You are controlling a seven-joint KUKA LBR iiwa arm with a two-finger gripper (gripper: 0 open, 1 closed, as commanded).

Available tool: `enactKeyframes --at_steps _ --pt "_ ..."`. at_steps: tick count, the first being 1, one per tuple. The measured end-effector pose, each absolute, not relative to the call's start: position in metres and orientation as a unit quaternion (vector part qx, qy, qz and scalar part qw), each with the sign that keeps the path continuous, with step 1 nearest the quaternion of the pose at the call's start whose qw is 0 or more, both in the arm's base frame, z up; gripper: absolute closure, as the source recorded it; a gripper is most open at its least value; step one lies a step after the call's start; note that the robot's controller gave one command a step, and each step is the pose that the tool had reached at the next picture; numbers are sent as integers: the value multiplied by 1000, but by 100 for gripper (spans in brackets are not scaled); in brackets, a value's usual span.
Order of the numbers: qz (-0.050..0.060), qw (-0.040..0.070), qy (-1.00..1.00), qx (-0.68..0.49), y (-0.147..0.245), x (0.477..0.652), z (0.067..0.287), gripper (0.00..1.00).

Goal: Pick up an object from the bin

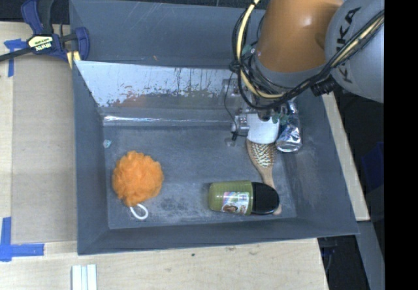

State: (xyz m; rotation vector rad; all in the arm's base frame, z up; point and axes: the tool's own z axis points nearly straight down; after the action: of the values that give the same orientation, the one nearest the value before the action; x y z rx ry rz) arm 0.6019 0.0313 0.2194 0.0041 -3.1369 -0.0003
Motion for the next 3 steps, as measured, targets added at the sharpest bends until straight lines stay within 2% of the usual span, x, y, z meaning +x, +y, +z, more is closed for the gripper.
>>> enactKeyframes --at_steps 1,2,3 --pt "0 -2 -981 193 18 608 265 0" --pt "-2 1 -989 149 78 581 180 0" --pt "-3 -3 -960 278 165 576 198 0"
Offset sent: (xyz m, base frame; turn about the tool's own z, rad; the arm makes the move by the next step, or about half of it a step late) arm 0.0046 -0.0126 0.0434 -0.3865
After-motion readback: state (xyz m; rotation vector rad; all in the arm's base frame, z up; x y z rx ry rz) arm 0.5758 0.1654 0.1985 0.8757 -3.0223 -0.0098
